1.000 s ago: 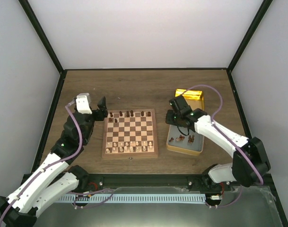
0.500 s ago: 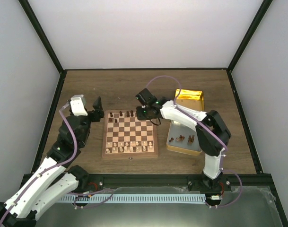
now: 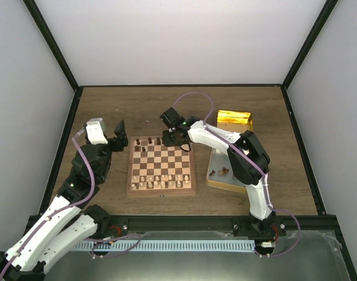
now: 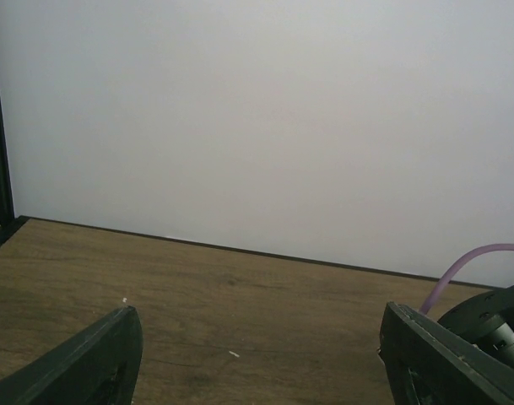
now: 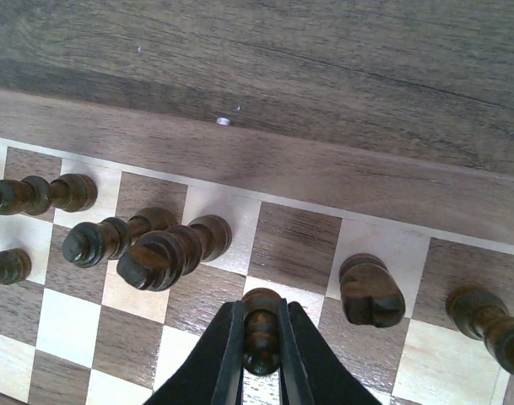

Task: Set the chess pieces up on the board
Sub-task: Place the chess piece on the chessboard.

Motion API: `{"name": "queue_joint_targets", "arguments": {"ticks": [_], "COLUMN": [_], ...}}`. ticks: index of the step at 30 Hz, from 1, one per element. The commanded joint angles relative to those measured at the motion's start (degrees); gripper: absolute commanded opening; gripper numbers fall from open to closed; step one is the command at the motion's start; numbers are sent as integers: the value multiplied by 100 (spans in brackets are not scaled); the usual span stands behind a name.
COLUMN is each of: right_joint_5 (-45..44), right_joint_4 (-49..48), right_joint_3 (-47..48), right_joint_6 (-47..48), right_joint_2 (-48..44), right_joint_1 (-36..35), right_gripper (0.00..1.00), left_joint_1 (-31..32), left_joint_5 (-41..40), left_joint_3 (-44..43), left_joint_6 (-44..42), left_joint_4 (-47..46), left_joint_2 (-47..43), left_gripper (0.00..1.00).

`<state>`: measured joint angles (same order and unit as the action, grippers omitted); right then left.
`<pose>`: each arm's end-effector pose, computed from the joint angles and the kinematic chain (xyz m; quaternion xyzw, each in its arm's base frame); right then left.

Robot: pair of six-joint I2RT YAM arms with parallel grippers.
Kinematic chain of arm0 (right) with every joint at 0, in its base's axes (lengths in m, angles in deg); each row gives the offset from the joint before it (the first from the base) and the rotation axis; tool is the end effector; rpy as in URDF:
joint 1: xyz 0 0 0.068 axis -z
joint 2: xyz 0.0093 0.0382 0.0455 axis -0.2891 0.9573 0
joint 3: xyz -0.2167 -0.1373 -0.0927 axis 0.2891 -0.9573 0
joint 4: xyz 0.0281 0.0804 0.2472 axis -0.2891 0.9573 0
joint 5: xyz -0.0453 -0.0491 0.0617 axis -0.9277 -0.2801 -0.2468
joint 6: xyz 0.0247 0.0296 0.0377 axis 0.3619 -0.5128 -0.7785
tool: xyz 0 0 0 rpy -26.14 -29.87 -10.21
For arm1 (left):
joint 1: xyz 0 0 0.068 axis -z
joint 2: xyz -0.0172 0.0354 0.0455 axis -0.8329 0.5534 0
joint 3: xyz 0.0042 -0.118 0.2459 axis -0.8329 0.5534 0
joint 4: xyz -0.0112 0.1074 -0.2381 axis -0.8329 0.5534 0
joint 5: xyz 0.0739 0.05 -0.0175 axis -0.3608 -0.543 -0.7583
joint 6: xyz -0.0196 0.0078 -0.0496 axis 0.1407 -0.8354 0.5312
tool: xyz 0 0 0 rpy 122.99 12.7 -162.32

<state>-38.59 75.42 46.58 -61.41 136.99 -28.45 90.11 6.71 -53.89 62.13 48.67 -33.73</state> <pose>0.3082 0.3092 0.2017 -0.1071 0.9632 0.1400 0.2027 0.1344 -0.0691 0.3349 -0.0489 0.7147 -0.1080 0.6893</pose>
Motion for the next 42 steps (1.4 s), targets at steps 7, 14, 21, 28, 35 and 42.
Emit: {"name": "queue_joint_targets", "arguments": {"ticks": [7, 14, 21, 28, 35, 42], "right_joint_5": [-166, -422, -660, -575, -657, -758], "right_joint_4": [749, 1122, 925, 807, 818, 930], "right_joint_3": [664, 497, -181, -325, -343, -371], "right_joint_6": [223, 240, 187, 108, 61, -30], "right_joint_2": [291, 221, -173, -211, -192, -219], "right_joint_1": [-171, -177, -52, 145, 226, 233], "right_gripper": [5, 5, 5, 5, 6, 11], "left_joint_1": [-23, -24, -23, -18, -23, -23], "left_joint_5": [-47, -69, -75, -97, -105, -118], "left_joint_3": [65, 65, 76, 71, 67, 78], "left_joint_6": [-12, -12, -11, -24, -25, -29], "left_joint_4": [-53, -29, -27, -21, -29, -38], "left_joint_2": [-35, -44, -51, -33, -3, 9], "left_gripper": [79, 79, 79, 79, 79, 79]}}
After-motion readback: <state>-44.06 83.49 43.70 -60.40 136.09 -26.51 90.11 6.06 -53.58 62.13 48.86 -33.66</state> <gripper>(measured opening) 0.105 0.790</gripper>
